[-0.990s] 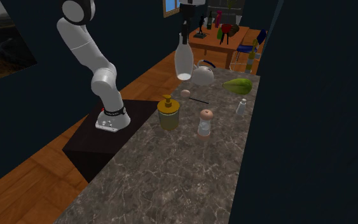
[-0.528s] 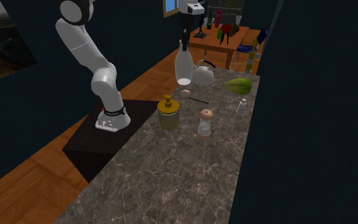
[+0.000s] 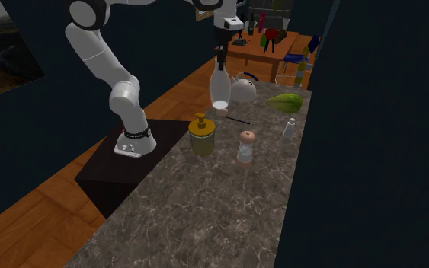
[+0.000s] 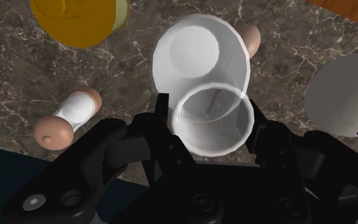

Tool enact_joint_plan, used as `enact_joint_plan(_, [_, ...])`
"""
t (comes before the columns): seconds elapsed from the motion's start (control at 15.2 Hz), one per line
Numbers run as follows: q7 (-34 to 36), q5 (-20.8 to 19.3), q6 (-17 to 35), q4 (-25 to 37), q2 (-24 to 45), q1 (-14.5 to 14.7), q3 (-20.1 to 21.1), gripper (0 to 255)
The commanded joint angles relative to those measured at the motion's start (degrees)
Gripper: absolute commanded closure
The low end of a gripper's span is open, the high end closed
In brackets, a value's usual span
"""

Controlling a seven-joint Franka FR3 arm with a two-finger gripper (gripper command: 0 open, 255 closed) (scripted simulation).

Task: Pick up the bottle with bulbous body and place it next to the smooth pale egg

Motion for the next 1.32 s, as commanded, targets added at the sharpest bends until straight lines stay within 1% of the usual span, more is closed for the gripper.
enact_joint_plan(0.0, [0.0,0.0,1.6,-1.8,-0.2,0.0,0.1,255])
enact_joint_plan(1.25, [-0.1,0.1,16.4,-15.1,1.2,0.1,0.2,255])
